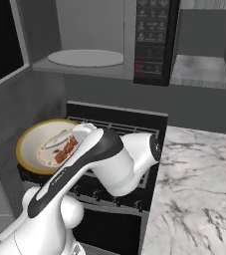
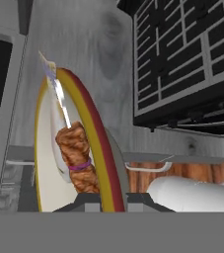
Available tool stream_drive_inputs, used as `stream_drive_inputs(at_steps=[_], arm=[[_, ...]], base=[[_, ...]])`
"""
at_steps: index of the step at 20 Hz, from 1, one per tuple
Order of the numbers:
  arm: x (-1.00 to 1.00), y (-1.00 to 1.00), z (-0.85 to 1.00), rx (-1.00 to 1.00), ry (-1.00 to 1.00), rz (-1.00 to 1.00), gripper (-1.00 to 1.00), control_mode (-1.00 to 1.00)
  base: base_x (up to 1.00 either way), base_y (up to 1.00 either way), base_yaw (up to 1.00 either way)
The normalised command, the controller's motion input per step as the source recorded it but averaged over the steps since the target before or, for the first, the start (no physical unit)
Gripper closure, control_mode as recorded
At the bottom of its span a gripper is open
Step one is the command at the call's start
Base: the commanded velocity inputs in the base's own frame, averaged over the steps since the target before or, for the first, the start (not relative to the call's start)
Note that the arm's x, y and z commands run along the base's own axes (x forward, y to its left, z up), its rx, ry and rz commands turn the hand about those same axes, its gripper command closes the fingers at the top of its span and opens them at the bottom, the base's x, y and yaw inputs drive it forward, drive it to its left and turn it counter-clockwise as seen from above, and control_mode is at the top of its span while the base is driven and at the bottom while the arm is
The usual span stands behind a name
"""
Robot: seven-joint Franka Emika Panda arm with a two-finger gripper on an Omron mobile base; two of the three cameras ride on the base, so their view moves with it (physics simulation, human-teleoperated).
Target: Place the bowl containing the fish and kebab skewer in the microwave. Close the microwave door and press the start button to microwave the meal.
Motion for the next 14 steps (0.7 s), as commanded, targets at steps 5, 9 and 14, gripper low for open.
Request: stream_drive_inputs(at_steps=[5,9,14], arm=[[0.0,0.0,0.0,0.0,0.0,0.0,1.0,1.0],[0.0,0.0,0.0,0.0,0.0,0.0,1.0,1.0],[0.0,0.0,0.0,0.0,0.0,0.0,1.0,1.0]], base=[[0.46,-0.14,0.21],[0.49,0.0,0.27],[0.38,0.0,0.31]])
